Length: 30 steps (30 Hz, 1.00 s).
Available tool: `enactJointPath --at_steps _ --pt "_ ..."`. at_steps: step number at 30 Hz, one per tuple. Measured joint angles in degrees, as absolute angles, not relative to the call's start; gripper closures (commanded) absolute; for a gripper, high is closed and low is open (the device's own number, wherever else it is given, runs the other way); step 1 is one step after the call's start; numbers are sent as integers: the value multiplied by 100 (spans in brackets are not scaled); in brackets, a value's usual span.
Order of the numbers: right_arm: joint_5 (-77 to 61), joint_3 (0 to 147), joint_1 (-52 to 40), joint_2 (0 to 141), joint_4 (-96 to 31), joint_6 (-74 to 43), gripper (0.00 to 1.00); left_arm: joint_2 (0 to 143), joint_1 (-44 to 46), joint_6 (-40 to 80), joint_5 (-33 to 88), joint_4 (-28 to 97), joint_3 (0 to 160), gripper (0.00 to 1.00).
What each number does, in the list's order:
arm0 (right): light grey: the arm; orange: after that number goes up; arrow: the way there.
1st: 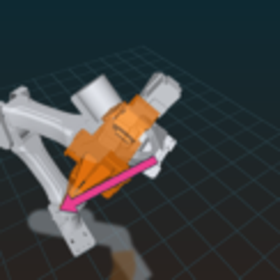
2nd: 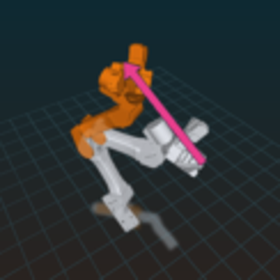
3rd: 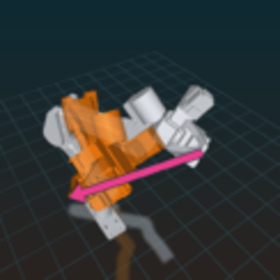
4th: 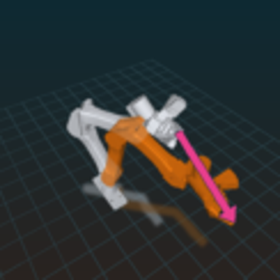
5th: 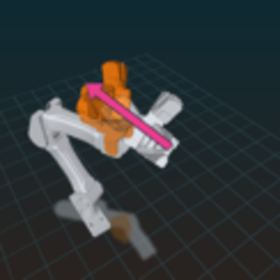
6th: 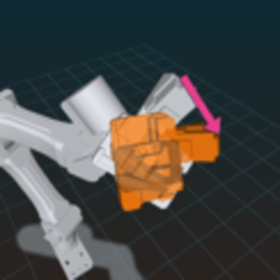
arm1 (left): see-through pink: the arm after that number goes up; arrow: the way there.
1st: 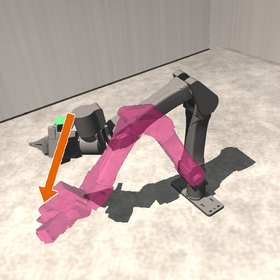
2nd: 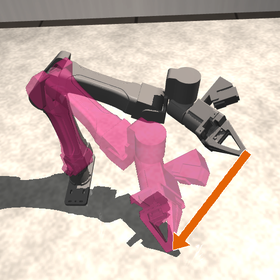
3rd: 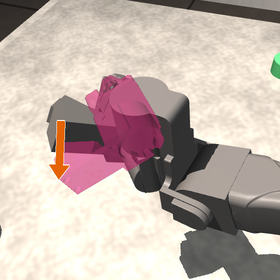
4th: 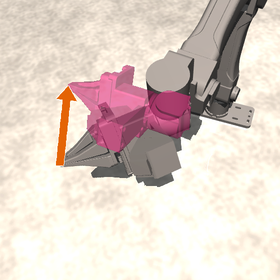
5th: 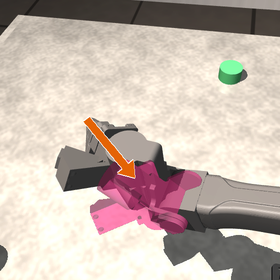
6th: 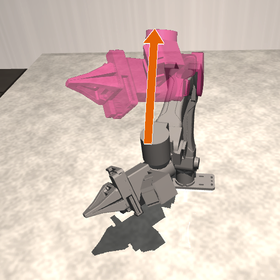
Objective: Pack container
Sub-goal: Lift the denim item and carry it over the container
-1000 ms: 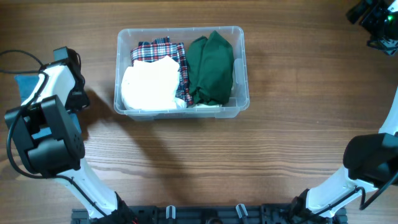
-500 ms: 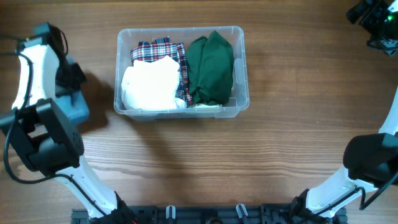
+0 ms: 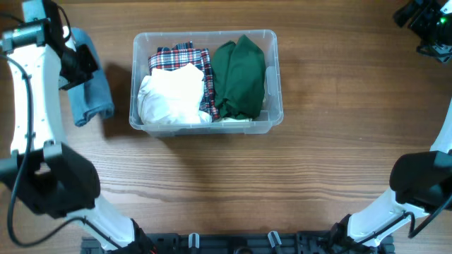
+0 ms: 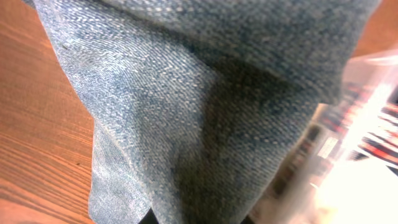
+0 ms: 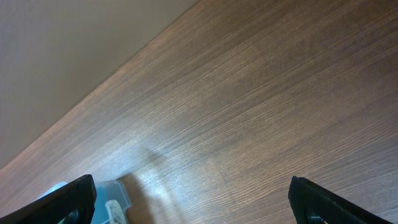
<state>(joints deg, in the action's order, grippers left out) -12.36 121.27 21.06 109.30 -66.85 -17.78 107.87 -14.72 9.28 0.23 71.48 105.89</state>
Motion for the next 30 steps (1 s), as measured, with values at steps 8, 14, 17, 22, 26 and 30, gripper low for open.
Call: enactJointPath --at_steps 8,14,17,22,26,30 --pt "-1236 12127 2106 10930 -6685 -1778 0 9644 -1472 928 268 6904 10593 96" --pt "-1236 12127 2106 10930 -6685 -1778 0 9325 -1413 930 928 6807 10597 96" --pt "-1236 12127 2106 10930 -6685 -1778 0 9321 -1061 930 1061 6746 10597 96" --pt "-1234 12127 2106 10930 -6685 -1778 0 9321 80 930 1144 6484 10597 96" --pt "-1236 12127 2106 10930 -6685 -1778 0 9321 847 932 1151 6372 10600 96" --pt "-1236 12127 2106 10930 -6685 -1778 0 9321 1557 976 1035 6322 10597 96"
